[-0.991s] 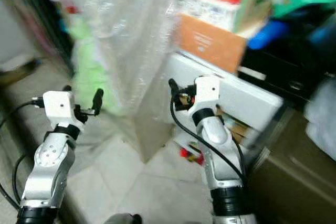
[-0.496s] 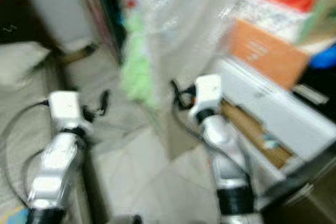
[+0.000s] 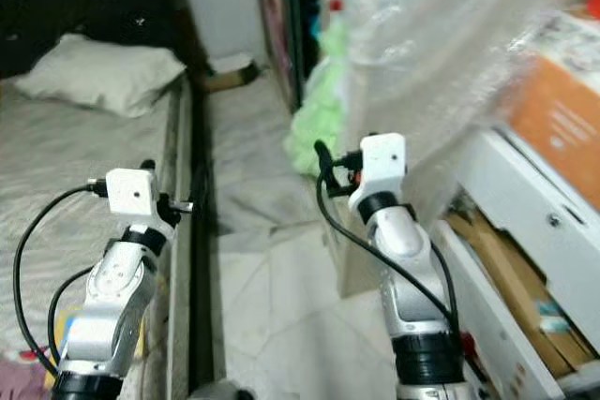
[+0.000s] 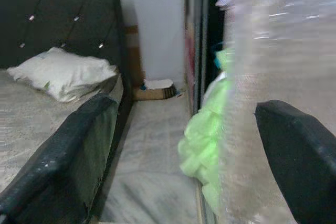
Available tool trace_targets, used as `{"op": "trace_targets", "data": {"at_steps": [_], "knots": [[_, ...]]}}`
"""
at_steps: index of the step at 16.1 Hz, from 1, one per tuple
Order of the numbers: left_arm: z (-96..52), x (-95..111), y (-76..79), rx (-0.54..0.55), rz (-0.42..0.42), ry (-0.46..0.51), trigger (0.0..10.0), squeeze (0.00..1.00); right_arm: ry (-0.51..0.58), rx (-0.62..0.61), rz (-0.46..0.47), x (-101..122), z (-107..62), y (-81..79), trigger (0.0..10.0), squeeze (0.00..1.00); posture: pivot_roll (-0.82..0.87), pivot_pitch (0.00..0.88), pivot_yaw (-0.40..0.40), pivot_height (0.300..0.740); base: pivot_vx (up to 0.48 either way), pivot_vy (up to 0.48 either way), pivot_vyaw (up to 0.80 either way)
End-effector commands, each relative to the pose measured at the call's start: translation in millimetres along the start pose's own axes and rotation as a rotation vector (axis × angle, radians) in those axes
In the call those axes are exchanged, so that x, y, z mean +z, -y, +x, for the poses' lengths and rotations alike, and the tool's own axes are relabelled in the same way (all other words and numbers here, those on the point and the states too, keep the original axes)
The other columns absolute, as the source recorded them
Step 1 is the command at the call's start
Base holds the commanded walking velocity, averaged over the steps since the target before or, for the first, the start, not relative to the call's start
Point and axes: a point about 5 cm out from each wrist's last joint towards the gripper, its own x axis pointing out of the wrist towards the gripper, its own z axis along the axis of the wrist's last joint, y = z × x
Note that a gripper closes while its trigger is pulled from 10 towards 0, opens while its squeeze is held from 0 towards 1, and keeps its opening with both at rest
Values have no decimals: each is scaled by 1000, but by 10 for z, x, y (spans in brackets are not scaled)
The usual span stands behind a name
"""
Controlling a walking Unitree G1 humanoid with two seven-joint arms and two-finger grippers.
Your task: Clean up the room
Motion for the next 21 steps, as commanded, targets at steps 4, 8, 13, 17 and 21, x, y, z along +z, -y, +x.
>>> {"op": "trace_targets", "data": {"at_steps": [4, 8, 13, 17, 21], "knots": [[-14, -27, -69, 13, -1, -26, 10000, 0, 17, 24, 7, 37, 30, -83, 10000, 0, -147, 0, 39, 740, 0, 0, 800], [-60, -47, 10, -43, -45, -38, 10000, 0, 25, 34, -12, 47, 24, -102, 10000, 0, -147, 0, 40, 740, 0, 0, 800], [-78, -148, -16, -18, -41, -112, 10000, 0, 33, 41, -22, 65, 41, -98, 10000, 0, -146, 0, 40, 740, 0, 0, 800], [-74, -135, 2, -38, -48, -113, 10000, 0, 33, 41, -27, 64, 49, -97, 10000, 0, -144, 0, 39, 740, 0, 0, 800], [-68, -121, 18, -56, -59, -102, 10000, 0, 22, 55, -23, 28, 15, -153, 10000, 0, -145, 0, 40, 740, 0, 0, 800]]}}
